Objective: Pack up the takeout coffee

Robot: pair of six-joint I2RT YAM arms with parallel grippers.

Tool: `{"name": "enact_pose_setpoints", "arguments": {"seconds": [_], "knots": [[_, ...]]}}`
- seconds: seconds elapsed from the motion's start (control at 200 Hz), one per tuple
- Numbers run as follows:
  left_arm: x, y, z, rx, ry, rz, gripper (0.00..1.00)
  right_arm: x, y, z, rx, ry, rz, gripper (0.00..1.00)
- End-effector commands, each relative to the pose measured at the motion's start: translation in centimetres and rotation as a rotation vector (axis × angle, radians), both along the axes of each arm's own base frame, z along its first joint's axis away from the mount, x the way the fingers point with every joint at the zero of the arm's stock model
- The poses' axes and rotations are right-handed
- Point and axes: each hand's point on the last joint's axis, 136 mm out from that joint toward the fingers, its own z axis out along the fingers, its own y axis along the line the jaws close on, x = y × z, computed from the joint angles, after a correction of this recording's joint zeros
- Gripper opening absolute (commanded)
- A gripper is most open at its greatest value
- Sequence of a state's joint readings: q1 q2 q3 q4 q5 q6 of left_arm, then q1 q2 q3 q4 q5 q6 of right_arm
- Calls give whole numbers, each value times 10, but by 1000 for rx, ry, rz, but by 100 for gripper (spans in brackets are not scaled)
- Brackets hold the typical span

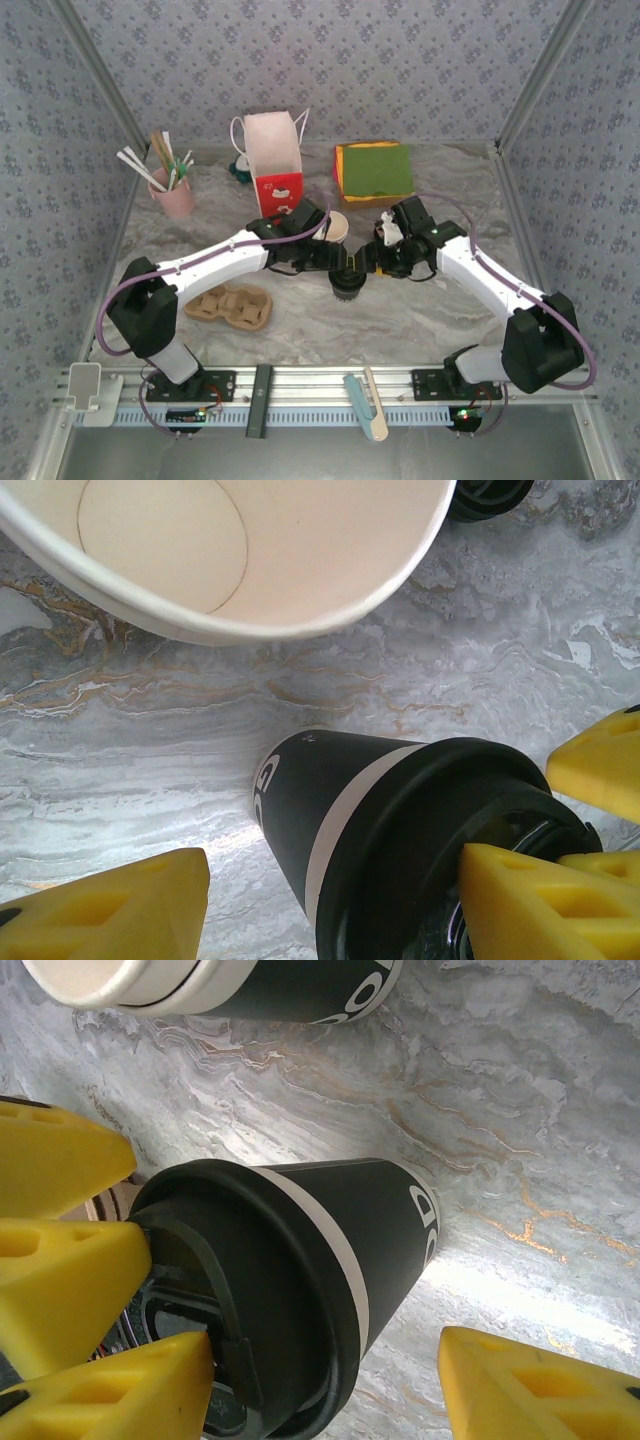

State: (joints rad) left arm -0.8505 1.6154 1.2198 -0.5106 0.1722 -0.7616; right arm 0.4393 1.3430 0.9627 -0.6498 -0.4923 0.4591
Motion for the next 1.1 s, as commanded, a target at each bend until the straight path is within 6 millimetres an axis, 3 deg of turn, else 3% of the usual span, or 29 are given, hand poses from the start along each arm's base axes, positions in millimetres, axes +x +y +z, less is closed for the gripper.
{"name": "enact_pose_setpoints", "arguments": {"seconds": [0.0,0.395,0.885,1.094], "knots": [[-2,9,-6,22,16,12,66,7,4,11,4,-24,3,62],[-2,8,-1,13,9,9,66,16,12,9,10,-23,15,58],[-5,10,-7,23,23,7,66,7,6,-16,-34,31,30,54],[-10,1,15,-57,27,-6,66,5,5,-17,-41,34,29,53]]}}
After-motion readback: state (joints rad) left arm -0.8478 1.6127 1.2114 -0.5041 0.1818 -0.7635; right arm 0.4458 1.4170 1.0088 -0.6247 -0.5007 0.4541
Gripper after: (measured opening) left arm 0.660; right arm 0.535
